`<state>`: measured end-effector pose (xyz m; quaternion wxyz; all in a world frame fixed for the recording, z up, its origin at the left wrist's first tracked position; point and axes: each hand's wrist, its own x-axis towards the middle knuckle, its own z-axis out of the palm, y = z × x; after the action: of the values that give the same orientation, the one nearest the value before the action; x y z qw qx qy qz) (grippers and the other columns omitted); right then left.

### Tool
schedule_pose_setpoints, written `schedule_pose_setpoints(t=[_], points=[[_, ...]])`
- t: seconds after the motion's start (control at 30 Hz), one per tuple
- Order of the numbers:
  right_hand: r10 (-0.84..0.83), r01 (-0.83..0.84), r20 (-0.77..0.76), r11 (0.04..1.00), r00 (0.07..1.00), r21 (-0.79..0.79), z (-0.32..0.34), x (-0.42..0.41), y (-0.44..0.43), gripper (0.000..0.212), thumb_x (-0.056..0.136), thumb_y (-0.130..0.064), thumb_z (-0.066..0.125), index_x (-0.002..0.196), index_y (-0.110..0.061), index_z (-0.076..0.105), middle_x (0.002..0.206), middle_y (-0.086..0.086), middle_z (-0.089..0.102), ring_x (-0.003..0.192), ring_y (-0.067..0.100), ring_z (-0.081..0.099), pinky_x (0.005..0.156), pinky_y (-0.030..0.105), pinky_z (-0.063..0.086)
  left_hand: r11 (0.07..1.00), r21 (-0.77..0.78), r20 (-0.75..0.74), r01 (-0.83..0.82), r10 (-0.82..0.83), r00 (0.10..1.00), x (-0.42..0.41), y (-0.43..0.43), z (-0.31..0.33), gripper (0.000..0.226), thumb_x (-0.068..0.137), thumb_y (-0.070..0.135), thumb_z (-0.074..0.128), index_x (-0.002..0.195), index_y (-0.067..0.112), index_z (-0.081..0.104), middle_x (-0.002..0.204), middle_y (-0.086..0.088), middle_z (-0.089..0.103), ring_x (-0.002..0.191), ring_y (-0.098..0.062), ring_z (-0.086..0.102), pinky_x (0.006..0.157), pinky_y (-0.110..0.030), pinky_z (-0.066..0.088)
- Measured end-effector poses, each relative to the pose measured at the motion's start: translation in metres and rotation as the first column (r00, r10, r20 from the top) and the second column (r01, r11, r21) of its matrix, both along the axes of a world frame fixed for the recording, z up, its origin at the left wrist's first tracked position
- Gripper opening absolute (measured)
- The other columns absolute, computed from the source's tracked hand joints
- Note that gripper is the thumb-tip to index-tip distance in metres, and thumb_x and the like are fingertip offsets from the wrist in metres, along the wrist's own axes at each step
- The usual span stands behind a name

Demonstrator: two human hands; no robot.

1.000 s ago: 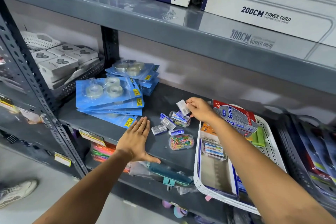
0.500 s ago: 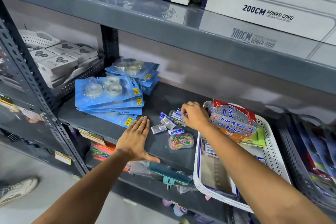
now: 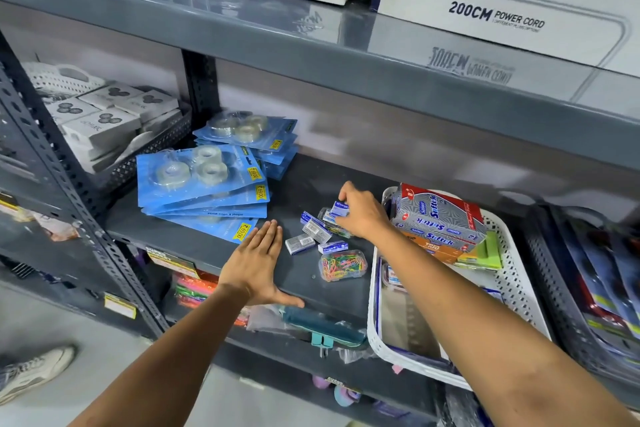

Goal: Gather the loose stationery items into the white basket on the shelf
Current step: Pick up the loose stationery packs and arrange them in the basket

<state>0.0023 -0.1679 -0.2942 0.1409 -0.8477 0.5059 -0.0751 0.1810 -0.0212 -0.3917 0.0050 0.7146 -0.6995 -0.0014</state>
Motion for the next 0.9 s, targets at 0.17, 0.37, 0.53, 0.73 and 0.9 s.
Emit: schedule_pose_setpoints(t=[0.17, 0.37, 0.53, 0.73, 0.9], points=[[0.039, -0.039, 0.098, 0.999, 0.994, 0.002, 0.023, -0.018, 0.013, 0.044, 0.076, -0.023, 0.076, 0.111, -0.02, 0.049, 0.111, 0.006, 0.068, 0.095, 0.026, 0.065, 0.083, 0.041, 0.053, 1.0, 0.018, 0.0, 0.004, -0.004, 1.0, -0.002, 0.0, 0.003, 0.153, 0.04, 0.108, 0.012, 0.151, 0.004, -0.004, 0.161, -0.012, -0.007, 0.149, -0.023, -0.009, 0.119, -0.036, -0.012], [0.113, -0.107, 0.226, 0.994, 0.967, -0.039, 0.065, -0.06, 0.033, 0.047, 0.072, -0.021, 0.079, 0.113, -0.018, 0.055, 0.115, 0.006, 0.068, 0.093, 0.022, 0.065, 0.082, 0.037, 0.053, 0.999, 0.036, -0.014, -0.011, 0.011, 1.0, 0.0, 0.001, 0.0, 0.152, 0.041, 0.107, 0.014, 0.151, 0.003, -0.007, 0.16, -0.014, -0.011, 0.149, -0.024, -0.01, 0.121, -0.038, -0.006], [0.124, -0.111, 0.241, 0.992, 0.962, -0.067, 0.084, -0.117, 0.05, 0.048, 0.067, -0.016, 0.079, 0.11, -0.017, 0.057, 0.103, 0.004, 0.07, 0.085, 0.015, 0.062, 0.071, 0.022, 0.045, 1.0, -0.009, 0.005, 0.024, -0.024, 1.0, -0.012, 0.002, 0.0, 0.149, 0.047, 0.105, 0.012, 0.149, -0.003, 0.005, 0.16, -0.019, 0.001, 0.149, -0.027, -0.005, 0.121, -0.045, -0.007], [0.096, -0.101, 0.11, 0.994, 0.989, 0.046, 0.079, -0.178, 0.072, 0.049, 0.065, -0.015, 0.081, 0.108, -0.02, 0.059, 0.093, -0.004, 0.059, 0.074, 0.01, 0.054, 0.071, 0.027, 0.044, 0.999, 0.004, -0.021, -0.05, 0.05, 0.998, -0.038, -0.002, -0.003, 0.155, 0.042, 0.107, 0.017, 0.149, -0.004, 0.01, 0.16, -0.019, 0.008, 0.149, -0.027, -0.001, 0.119, -0.045, -0.011], [0.088, -0.077, -0.213, 0.995, 0.973, 0.061, 0.059, -0.23, 0.095, 0.049, 0.068, -0.025, 0.079, 0.111, -0.029, 0.054, 0.107, -0.009, 0.063, 0.085, 0.013, 0.057, 0.067, 0.025, 0.036, 0.997, 0.016, -0.051, -0.071, 0.071, 0.996, -0.036, -0.001, -0.007, 0.155, 0.04, 0.108, 0.016, 0.15, -0.001, 0.004, 0.161, -0.015, 0.002, 0.149, -0.023, -0.007, 0.12, -0.043, -0.011]])
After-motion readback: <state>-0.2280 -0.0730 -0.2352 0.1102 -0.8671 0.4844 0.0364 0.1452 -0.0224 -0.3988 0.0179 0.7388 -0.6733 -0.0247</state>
